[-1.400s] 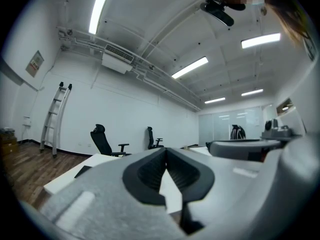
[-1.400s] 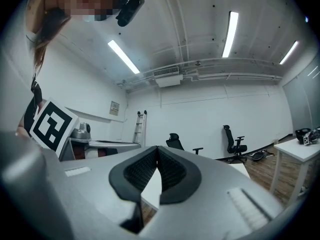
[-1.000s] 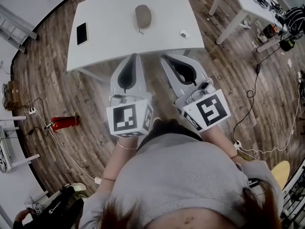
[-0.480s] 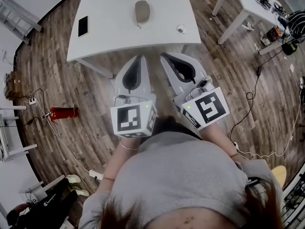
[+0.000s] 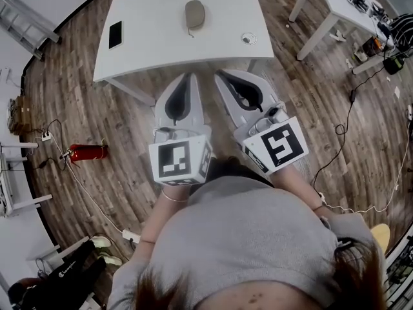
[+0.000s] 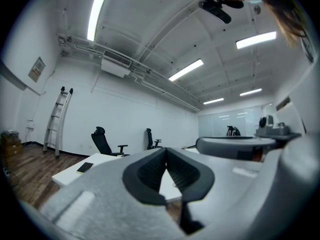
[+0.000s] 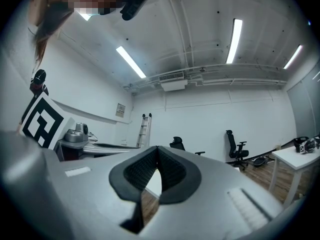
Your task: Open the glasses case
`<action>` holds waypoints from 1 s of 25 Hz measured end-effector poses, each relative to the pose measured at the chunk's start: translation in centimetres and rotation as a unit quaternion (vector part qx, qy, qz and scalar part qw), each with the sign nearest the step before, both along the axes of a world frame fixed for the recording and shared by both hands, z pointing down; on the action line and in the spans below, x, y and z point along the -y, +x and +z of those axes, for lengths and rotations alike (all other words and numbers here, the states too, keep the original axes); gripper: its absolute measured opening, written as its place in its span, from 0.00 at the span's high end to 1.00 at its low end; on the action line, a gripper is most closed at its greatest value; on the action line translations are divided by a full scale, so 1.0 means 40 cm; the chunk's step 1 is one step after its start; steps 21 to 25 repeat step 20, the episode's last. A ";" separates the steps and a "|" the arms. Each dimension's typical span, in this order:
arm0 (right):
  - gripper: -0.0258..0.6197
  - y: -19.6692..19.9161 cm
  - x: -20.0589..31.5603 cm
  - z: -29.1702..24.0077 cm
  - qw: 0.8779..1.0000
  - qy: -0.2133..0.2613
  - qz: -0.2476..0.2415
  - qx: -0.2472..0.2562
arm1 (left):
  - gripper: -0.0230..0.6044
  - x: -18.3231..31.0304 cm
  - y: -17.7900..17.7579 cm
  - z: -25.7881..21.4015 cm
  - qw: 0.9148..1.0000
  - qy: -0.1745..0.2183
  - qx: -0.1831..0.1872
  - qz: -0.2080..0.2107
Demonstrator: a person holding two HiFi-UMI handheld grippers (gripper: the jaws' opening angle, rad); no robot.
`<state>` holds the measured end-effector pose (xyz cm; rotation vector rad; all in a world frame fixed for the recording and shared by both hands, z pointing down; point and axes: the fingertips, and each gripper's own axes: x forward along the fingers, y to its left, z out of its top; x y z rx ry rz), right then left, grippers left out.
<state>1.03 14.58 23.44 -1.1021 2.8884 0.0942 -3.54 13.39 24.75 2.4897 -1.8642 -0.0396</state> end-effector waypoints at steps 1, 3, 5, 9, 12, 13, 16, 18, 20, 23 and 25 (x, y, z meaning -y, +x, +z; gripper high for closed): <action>0.95 -0.002 0.000 -0.001 1.000 -0.002 0.000 0.002 | 0.97 0.001 -0.001 -0.001 1.000 0.001 0.001 0.001; 0.95 -0.004 0.000 -0.002 1.000 -0.001 -0.001 0.000 | 0.97 0.002 -0.002 -0.005 1.000 0.002 -0.001 0.002; 0.95 -0.007 0.001 -0.002 1.000 0.003 -0.004 -0.004 | 0.97 0.004 -0.003 -0.007 1.000 0.004 -0.003 0.003; 0.95 -0.018 0.004 -0.005 1.000 0.006 -0.005 -0.004 | 0.97 0.009 -0.009 -0.008 1.000 0.005 -0.005 0.004; 0.95 -0.023 0.008 -0.008 1.000 0.007 -0.004 -0.003 | 0.97 0.015 -0.015 -0.005 1.000 0.002 -0.013 0.004; 0.95 -0.024 0.011 -0.007 1.000 0.006 -0.003 -0.003 | 0.97 0.018 -0.016 -0.002 1.000 0.001 -0.014 0.004; 0.95 -0.027 0.021 -0.008 1.000 0.006 -0.002 -0.002 | 0.97 0.028 -0.022 0.000 1.000 -0.002 -0.018 0.003; 0.95 -0.030 0.030 -0.011 1.000 0.008 -0.002 -0.001 | 0.97 0.036 -0.027 -0.004 1.000 -0.001 -0.019 0.003; 0.95 -0.033 0.038 -0.014 1.000 0.010 -0.002 0.000 | 0.97 0.043 -0.033 -0.006 1.000 0.000 -0.019 0.001; 0.95 -0.033 0.038 -0.014 1.000 0.010 -0.002 0.000 | 0.97 0.043 -0.033 -0.006 1.000 0.000 -0.019 0.001; 0.95 -0.033 0.038 -0.014 1.000 0.010 -0.002 0.000 | 0.97 0.043 -0.033 -0.006 1.000 0.000 -0.019 0.001</action>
